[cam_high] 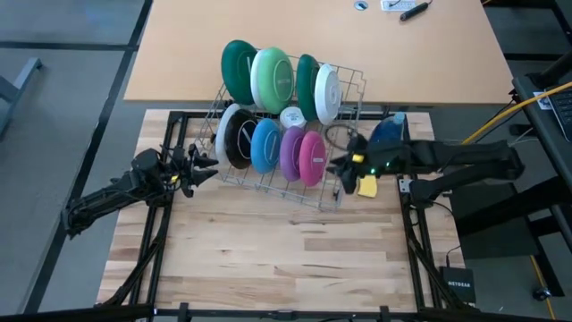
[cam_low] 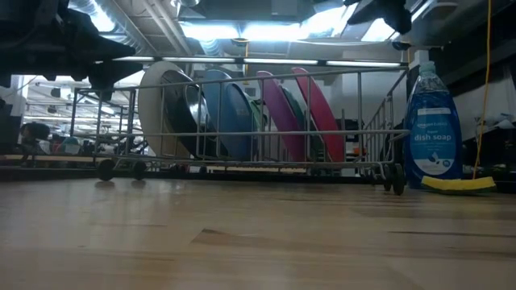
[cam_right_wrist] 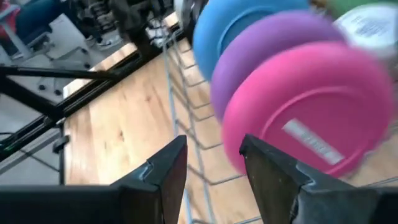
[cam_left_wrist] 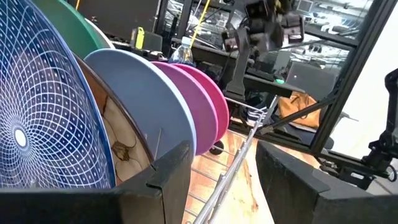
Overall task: Sort dishes
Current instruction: Return to Home Position
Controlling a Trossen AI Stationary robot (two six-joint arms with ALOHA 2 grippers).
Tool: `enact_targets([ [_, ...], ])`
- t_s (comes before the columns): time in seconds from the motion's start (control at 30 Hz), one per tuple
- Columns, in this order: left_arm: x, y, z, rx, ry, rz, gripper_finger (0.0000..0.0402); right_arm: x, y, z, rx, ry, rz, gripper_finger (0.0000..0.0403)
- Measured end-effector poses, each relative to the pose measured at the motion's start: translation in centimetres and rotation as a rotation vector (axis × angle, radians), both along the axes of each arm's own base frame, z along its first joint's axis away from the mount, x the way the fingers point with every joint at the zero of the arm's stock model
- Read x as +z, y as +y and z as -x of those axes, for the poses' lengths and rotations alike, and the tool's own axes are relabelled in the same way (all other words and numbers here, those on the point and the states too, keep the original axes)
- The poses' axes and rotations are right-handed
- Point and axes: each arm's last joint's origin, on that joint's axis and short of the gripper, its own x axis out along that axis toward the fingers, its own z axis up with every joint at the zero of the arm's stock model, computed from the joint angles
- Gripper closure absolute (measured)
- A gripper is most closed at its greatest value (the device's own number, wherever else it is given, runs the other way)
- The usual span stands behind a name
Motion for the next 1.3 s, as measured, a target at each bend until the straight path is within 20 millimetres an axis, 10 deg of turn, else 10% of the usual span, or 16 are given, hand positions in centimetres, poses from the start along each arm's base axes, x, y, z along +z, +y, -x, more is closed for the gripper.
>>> enact_targets([
  [0.57,-0.1,0.0,0.0,0.011,0.014,0.017,0.0231,-7.7,2.4,0.4,-0.086,0.108,-0.047,0.024],
  [1.3,-0.2,0.1,0.0,0.017,0.022,-0.015,0.0231,-10.0,2.1,0.8,-0.107,0.193,0.031,0.024],
])
